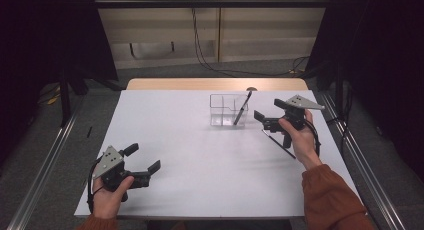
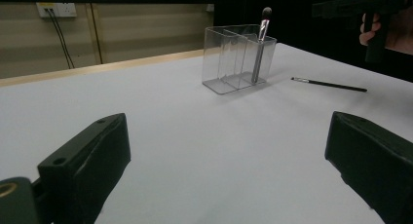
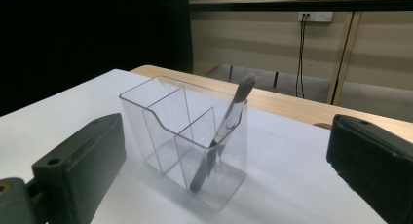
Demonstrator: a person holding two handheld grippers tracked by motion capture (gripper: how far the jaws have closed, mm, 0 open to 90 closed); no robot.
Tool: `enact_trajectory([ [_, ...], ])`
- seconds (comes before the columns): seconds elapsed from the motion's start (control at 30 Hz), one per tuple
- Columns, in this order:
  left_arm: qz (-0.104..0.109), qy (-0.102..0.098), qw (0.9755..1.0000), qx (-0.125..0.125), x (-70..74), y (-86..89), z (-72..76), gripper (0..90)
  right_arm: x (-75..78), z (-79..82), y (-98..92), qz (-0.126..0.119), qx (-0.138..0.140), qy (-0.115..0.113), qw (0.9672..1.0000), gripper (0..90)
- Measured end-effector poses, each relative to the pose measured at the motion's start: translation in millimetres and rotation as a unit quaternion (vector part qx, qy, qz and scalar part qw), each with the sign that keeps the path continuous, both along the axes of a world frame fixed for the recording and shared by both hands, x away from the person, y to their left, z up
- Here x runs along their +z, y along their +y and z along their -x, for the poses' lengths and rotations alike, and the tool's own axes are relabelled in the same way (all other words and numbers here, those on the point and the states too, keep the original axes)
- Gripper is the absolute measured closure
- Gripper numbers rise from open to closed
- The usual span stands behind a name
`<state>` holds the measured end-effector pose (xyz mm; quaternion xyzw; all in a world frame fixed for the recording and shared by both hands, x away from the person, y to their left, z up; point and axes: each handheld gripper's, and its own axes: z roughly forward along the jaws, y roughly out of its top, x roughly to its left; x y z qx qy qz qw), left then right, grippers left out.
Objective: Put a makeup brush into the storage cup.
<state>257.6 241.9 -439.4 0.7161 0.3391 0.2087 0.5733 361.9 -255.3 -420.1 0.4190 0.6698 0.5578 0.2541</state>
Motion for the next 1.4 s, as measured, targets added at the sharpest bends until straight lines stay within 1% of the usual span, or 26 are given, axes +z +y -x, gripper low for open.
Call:
enact_trajectory([
  [0.13, 0.000, 0.000, 1.0000, 0.000, 0.0, -0.3, 0.0, 2.7, 0.7, 6.9, -5.9, 0.005, -0.003, 0.004, 1.0000, 0.3],
  [0.23, 0.001, 0.001, 1.0000, 0.001, -0.4, -0.2, -0.4, 2.7, 0.3, 13.3, -10.9, -0.004, -0.008, -0.005, 0.9999, 0.3],
  [0.3, -0.003, 0.002, 1.0000, 0.001, -1.1, 0.0, -1.5, 2.7, -0.1, 17.2, -12.2, 0.004, -0.010, -0.008, 0.9999, 0.2],
  [0.4, -0.002, 0.000, 1.0000, 0.001, -0.6, 0.0, -1.0, 2.7, 0.0, 23.7, -14.3, 0.006, -0.001, -0.006, 1.0000, 0.1],
  [0.47, 0.000, 0.001, 1.0000, 0.001, -0.6, -0.1, -0.6, 2.7, -0.1, 29.1, -14.5, 0.007, -0.004, -0.011, 0.9999, 0.1],
  [0.53, -0.002, -0.001, 1.0000, 0.000, -0.5, 0.4, -0.6, 2.7, -0.6, 34.0, -14.9, 0.008, 0.000, -0.012, 0.9999, 0.1],
  [0.6, -0.003, -0.001, 1.0000, 0.000, -0.4, 1.0, -0.3, 2.7, -1.8, 39.6, -15.1, 0.009, -0.001, -0.019, 0.9998, 0.1],
  [0.67, 0.000, -0.001, 1.0000, 0.001, -0.3, 1.2, -0.1, 2.7, -4.2, 44.1, -16.0, 0.005, 0.001, -0.013, 0.9999, 0.1],
  [0.7, 0.004, 0.000, 1.0000, 0.003, -0.3, 0.9, 0.1, 2.7, -5.4, 46.0, -16.7, 0.009, 0.004, -0.011, 0.9999, 0.1],
  [0.77, 0.004, -0.001, 1.0000, 0.003, -0.3, 0.7, 0.1, 2.7, -7.7, 50.7, -17.3, 0.005, 0.004, -0.012, 0.9999, 0.1],
  [0.9, 0.000, 0.000, 1.0000, -0.001, -0.2, -0.2, 0.3, 2.9, -9.7, 59.4, -19.7, 0.003, 0.008, -0.010, 0.9999, 0.1],
  [0.97, -0.001, -0.003, 1.0000, -0.001, 0.1, -0.3, 0.7, 3.0, -9.3, 63.4, -21.2, 0.001, 0.001, -0.017, 0.9999, 0.3],
  [1.07, 0.002, -0.004, 1.0000, 0.001, 0.2, 0.2, 1.1, 3.0, -10.2, 69.2, -23.9, -0.003, 0.001, -0.015, 0.9999, 0.2],
  [1.2, 0.004, -0.005, 1.0000, 0.002, -0.3, 0.9, 1.5, 3.0, -13.3, 79.2, -26.0, 0.002, 0.002, -0.015, 0.9999, 0.2],
  [1.3, 0.000, -0.006, 1.0000, 0.002, -0.2, 1.0, 1.5, 3.0, -14.2, 85.0, -28.5, 0.002, 0.002, -0.017, 0.9998, 0.2],
  [1.4, -0.001, -0.005, 1.0000, 0.002, -0.8, 2.1, 1.6, 3.0, -16.6, 89.4, -31.0, 0.004, 0.000, -0.013, 0.9999, 0.2],
])
